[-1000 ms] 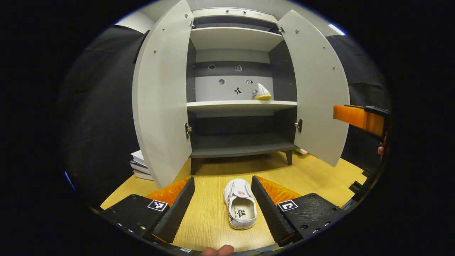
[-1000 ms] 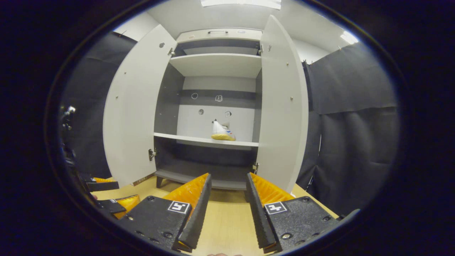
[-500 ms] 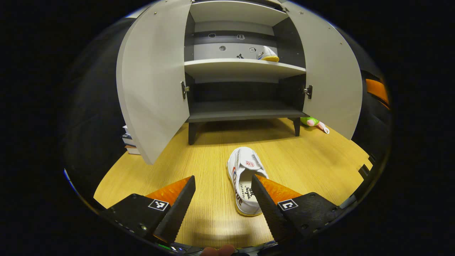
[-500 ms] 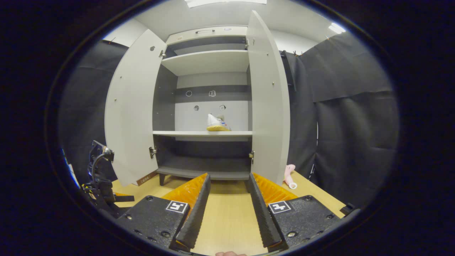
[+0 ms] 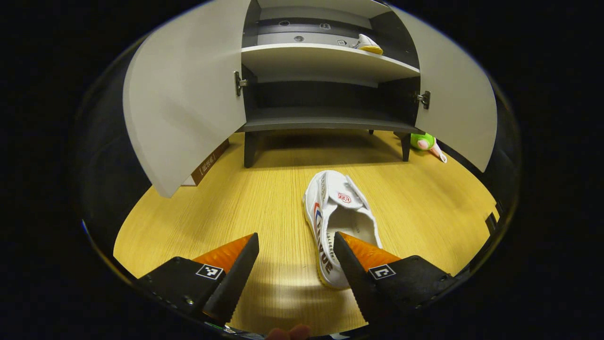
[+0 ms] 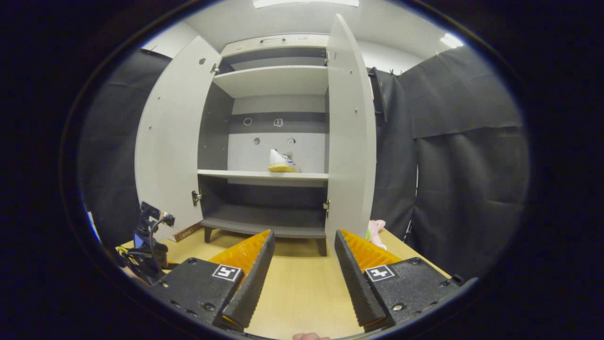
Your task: Grab one shoe with the right hand and put it into the shoe cabinet, grab the other shoe with the left hand and put it into the shoe cabinet; then close the right door with the right hand and the left door with the left hand.
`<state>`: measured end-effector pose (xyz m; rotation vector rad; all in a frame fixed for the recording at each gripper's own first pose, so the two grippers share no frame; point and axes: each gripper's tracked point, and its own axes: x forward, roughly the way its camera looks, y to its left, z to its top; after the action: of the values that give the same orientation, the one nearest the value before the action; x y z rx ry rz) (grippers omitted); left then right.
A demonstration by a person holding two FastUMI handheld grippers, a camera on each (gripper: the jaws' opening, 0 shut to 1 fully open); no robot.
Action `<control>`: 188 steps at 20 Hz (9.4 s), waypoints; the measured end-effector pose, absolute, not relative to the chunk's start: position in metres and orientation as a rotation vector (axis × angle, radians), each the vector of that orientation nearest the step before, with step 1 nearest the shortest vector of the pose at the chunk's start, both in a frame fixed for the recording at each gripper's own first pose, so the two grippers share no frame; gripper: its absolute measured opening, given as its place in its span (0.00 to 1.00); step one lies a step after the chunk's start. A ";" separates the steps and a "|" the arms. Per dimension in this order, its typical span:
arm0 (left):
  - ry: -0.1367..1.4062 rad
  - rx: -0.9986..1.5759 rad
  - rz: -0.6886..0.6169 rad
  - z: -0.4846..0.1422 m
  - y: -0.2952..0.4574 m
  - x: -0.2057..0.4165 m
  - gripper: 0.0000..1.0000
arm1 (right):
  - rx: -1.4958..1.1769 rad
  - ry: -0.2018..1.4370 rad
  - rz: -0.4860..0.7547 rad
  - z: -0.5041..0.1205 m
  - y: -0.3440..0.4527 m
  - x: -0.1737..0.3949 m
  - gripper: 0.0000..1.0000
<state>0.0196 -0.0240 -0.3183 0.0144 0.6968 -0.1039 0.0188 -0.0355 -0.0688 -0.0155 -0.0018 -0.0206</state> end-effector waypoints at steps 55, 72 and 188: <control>0.264 -0.174 -0.002 -0.037 -0.019 0.143 0.01 | -0.096 0.092 0.087 -0.095 0.001 0.059 0.81; 0.571 -0.156 0.050 -0.035 -0.027 0.380 0.01 | -0.040 0.147 -0.029 -0.113 -0.040 0.054 0.82; 0.221 0.059 -0.125 -0.103 -0.038 -0.026 0.75 | 0.045 -0.106 0.004 0.173 -0.102 0.134 0.81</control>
<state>-0.0264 -0.0377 -0.1029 0.0594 0.2208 -0.1247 0.1339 -0.1016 0.1726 0.0446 -0.1062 0.0040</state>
